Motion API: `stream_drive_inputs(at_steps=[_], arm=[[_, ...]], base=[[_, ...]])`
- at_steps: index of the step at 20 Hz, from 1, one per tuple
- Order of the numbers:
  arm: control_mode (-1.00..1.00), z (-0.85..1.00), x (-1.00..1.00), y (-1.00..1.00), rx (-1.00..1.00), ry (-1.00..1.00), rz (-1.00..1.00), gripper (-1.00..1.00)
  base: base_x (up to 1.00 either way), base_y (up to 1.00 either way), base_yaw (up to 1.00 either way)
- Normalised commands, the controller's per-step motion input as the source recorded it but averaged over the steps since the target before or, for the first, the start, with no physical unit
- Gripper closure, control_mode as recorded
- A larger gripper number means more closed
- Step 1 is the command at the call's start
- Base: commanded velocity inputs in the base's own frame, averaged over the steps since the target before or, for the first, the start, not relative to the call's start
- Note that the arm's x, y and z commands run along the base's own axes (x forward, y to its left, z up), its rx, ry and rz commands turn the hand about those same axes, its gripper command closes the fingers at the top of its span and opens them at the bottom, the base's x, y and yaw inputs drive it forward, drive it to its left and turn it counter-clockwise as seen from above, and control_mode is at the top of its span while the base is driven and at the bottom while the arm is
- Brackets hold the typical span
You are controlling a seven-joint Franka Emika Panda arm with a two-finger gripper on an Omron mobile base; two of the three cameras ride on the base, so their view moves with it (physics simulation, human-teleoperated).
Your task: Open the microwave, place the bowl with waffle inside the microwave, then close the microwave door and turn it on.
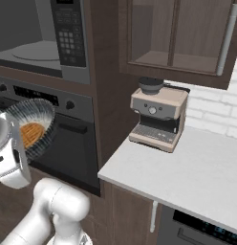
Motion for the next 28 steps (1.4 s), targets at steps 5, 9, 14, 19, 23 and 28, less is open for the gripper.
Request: stream_drive_inputs(at_steps=[5, 9, 14, 19, 23, 28], arm=[[-1.0, 0.49, 0.01, 0.91, 0.09, -0.12, 0.04, 1.0], [-1.0, 0.56, 0.11, 0.56, 0.17, -0.29, 0.0, 1.0], [-1.0, 0.56, 0.32, 0.48, 0.18, -0.3, 0.0, 1.0], [-1.0, 0.44, 0.47, 0.44, 0.16, -0.16, -0.01, 1.0], [-1.0, 0.31, 0.57, 0.28, 0.12, -0.03, -0.08, 1.0], [-1.0, 0.29, 0.62, 0.15, 0.03, 0.08, -0.18, 1.0]], base=[[0.0, 0.0, 0.0], [0.0, 0.0, 0.0], [0.0, 0.0, 0.0], [0.0, 0.0, 0.0], [0.0, 0.0, 0.0], [0.0, 0.0, 0.0]])
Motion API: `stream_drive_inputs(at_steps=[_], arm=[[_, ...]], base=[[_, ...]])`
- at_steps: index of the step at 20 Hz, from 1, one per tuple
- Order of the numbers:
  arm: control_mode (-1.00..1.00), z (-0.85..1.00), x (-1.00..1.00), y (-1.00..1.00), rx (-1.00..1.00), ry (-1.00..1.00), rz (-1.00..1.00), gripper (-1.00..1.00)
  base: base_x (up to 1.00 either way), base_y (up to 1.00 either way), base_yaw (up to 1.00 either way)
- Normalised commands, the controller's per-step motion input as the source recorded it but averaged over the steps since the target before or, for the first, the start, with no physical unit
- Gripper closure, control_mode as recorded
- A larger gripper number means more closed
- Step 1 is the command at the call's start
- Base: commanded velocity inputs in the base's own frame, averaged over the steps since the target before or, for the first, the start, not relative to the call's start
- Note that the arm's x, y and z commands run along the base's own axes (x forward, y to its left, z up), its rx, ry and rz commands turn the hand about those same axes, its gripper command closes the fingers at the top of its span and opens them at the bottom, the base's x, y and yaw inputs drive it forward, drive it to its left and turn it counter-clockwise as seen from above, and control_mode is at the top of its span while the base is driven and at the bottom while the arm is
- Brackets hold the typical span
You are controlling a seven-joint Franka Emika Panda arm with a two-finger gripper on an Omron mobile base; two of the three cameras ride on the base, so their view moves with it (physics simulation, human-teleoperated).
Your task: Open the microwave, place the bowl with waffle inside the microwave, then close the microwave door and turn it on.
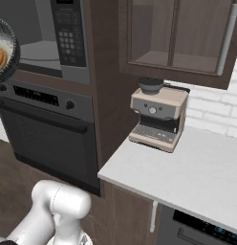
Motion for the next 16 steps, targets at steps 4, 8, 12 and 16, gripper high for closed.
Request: stream_drive_inputs(at_steps=[4, 8, 12, 16], arm=[[-1.0, 0.32, 0.57, 0.03, 0.05, 0.1, -0.13, 1.0], [-1.0, 0.34, 0.59, 0.26, 0.06, 0.19, -0.07, 1.0], [-1.0, 0.25, 0.61, 0.32, 0.01, 0.18, -0.09, 1.0], [-1.0, -0.03, 0.57, 0.16, 0.0, -0.01, -0.15, 1.0]], base=[[0.0, 0.0, 0.0], [0.0, 0.0, 0.0], [0.0, 0.0, 0.0], [0.0, 0.0, 0.0]])
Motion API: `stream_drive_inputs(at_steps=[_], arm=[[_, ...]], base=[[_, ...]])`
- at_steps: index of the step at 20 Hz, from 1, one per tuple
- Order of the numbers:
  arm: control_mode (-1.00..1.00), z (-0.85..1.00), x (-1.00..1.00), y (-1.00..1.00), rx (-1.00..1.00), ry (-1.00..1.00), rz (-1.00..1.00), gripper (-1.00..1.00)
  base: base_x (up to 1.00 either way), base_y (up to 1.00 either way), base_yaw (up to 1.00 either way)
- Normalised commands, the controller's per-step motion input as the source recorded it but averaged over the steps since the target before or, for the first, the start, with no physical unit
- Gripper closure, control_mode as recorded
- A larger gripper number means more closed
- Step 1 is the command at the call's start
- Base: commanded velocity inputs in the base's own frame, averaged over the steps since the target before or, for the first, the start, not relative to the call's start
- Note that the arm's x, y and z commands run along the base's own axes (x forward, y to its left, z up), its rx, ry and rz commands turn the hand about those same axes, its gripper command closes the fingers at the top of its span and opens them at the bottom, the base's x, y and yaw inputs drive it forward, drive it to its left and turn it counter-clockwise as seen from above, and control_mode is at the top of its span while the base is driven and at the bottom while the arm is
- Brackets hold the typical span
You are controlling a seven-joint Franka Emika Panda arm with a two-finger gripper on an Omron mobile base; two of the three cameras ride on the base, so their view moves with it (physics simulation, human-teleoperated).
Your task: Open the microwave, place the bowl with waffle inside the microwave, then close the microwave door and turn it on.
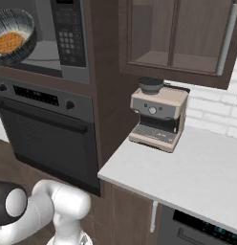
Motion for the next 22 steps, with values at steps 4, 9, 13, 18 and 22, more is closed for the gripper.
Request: stream_drive_inputs(at_steps=[4, 9, 13, 18, 22], arm=[[-1.0, -0.16, 0.57, 0.04, 0.0, -0.03, -0.16, 1.0], [-1.0, -0.23, 0.54, -0.01, 0.0, 0.0, -0.13, 1.0], [-1.0, -0.04, 0.54, 0.01, 0.0, 0.0, -0.06, 1.0], [-1.0, 0.0, 0.68, 0.14, 0.0, 0.01, 0.0, 1.0], [-1.0, 0.0, 0.75, 0.15, 0.0, 0.07, 0.0, 1.0]], base=[[0.0, 0.0, 0.0], [0.0, 0.0, 0.0], [0.0, 0.0, 0.0], [0.0, 0.0, 0.0], [0.0, 0.0, 0.0]])
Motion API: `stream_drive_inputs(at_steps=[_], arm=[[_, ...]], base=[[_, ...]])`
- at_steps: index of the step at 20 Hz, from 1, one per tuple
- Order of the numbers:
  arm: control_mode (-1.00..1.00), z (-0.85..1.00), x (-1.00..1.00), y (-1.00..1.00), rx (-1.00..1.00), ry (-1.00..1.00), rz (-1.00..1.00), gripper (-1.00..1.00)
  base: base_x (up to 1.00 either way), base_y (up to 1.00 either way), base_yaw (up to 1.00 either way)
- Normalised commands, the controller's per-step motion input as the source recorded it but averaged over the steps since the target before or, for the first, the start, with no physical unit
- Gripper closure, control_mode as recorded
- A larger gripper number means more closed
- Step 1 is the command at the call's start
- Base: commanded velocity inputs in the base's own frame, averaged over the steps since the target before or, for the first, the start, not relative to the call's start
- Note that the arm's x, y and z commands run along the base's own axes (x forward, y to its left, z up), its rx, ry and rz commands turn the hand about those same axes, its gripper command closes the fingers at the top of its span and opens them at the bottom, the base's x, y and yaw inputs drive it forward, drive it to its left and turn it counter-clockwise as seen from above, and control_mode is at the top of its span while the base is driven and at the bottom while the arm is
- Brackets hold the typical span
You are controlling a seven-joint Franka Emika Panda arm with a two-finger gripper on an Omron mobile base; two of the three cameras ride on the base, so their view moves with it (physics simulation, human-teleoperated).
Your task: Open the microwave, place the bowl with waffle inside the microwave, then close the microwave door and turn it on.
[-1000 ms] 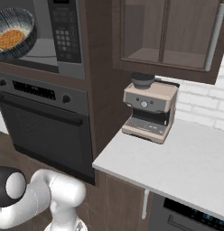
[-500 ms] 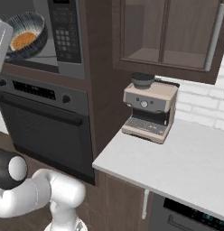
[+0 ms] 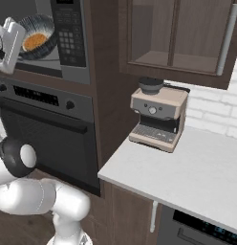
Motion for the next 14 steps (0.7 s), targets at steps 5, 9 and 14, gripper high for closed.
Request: stream_drive_inputs(at_steps=[5, 9, 14], arm=[[-1.0, 0.0, 0.72, 0.13, 0.0, 0.09, 0.0, 1.0], [-1.0, 0.0, 0.7, 0.11, 0.0, 0.08, 0.0, 1.0], [-1.0, 0.0, 0.61, 0.11, 0.0, 0.03, 0.0, 1.0]], base=[[0.0, 0.0, 0.0], [0.0, 0.0, 0.0], [0.0, 0.0, 0.0]])
